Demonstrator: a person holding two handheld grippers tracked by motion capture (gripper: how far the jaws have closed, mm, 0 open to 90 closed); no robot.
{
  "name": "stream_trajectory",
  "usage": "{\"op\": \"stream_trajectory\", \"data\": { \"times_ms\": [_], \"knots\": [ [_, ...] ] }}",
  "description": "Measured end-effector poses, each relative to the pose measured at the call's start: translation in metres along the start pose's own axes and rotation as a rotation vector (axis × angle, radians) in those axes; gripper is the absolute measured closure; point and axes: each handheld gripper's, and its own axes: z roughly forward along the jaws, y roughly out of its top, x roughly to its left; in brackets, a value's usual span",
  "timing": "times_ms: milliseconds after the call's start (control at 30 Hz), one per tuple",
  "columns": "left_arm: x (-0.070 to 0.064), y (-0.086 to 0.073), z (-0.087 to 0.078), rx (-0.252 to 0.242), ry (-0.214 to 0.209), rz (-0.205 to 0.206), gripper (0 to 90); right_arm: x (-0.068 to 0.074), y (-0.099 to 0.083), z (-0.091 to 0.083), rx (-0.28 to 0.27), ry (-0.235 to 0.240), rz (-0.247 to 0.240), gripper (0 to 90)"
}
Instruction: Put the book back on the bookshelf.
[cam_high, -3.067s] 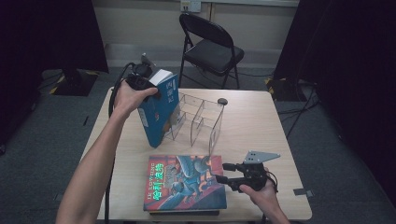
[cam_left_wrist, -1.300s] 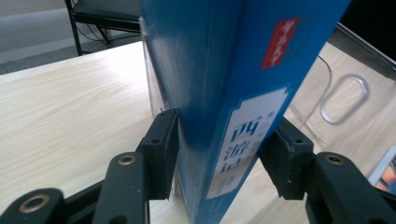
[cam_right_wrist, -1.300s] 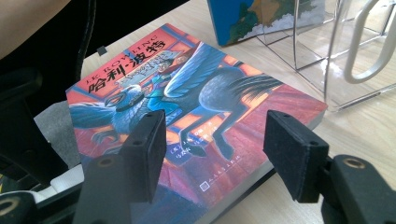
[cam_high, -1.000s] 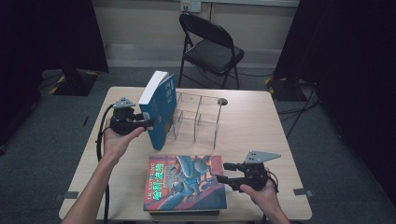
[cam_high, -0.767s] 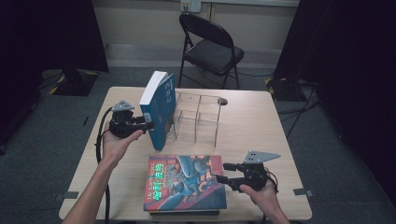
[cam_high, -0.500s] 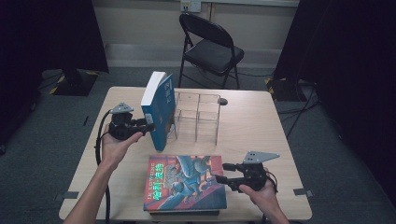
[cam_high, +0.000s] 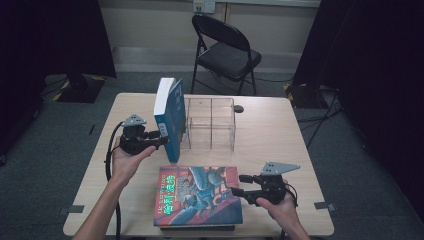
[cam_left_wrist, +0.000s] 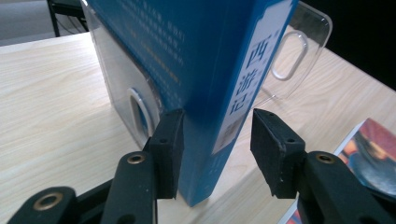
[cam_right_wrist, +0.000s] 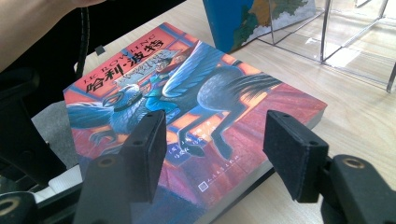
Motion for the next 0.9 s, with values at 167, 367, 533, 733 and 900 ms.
{"op": "stream_trajectory", "data": {
  "times_ms": [167, 367, 533, 733, 900],
  "knots": [
    [0.001, -0.003, 0.0, 0.01, 0.001, -0.006, 53.5, 0.0, 0.0, 0.0, 0.001, 0.0, 0.001, 39.6],
    [0.001, -0.01, -0.006, 0.023, -0.011, -0.021, 51.3, 0.0, 0.0, 0.001, -0.001, -0.003, 0.005, 39.6],
    [-0.002, -0.02, -0.017, 0.023, -0.05, -0.038, 54.6, 0.001, 0.0, 0.003, 0.004, -0.004, 0.002, 39.6],
    [-0.013, -0.033, -0.026, 0.051, -0.063, -0.017, 53.9, 0.001, 0.001, 0.004, 0.004, -0.009, -0.002, 39.6],
    [-0.019, -0.044, -0.035, 0.059, -0.062, -0.02, 52.0, 0.001, 0.003, 0.004, 0.002, -0.018, -0.006, 39.4]
  ]
}}
